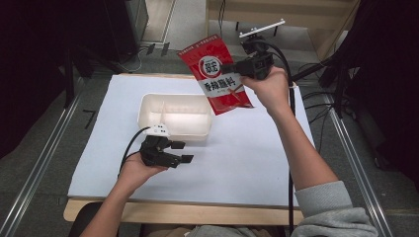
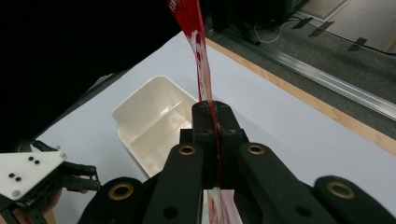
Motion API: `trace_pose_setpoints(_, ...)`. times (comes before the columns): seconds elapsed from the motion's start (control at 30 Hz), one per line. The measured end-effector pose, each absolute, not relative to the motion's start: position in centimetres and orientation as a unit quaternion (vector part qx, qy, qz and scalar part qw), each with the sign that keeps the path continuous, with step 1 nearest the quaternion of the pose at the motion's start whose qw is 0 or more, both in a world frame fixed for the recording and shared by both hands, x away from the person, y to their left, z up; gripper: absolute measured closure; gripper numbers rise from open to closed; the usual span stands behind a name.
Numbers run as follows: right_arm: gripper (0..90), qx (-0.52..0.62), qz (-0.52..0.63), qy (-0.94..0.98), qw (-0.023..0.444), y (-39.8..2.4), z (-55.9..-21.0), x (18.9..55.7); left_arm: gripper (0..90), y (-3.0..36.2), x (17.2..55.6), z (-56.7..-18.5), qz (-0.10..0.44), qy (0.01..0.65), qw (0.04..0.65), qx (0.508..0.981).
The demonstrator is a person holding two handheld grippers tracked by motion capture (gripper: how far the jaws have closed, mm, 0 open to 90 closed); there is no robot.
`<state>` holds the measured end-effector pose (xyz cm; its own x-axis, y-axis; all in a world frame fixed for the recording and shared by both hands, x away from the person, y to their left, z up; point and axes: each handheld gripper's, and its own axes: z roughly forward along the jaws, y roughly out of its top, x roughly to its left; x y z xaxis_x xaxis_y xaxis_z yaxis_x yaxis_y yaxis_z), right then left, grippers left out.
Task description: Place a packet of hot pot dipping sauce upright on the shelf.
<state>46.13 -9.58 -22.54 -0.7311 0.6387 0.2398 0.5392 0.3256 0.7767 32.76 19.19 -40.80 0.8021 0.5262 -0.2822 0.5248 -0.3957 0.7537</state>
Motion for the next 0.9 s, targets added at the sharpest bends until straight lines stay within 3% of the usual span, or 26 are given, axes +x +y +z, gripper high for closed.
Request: trace_pose_setpoints(0.9,90.0,0.344,0.446,0.825,0.048,-1.4,-23.0,49.5,35.9,21.1,32.5,-40.6,-0.002,0.337,0.456,0.824)
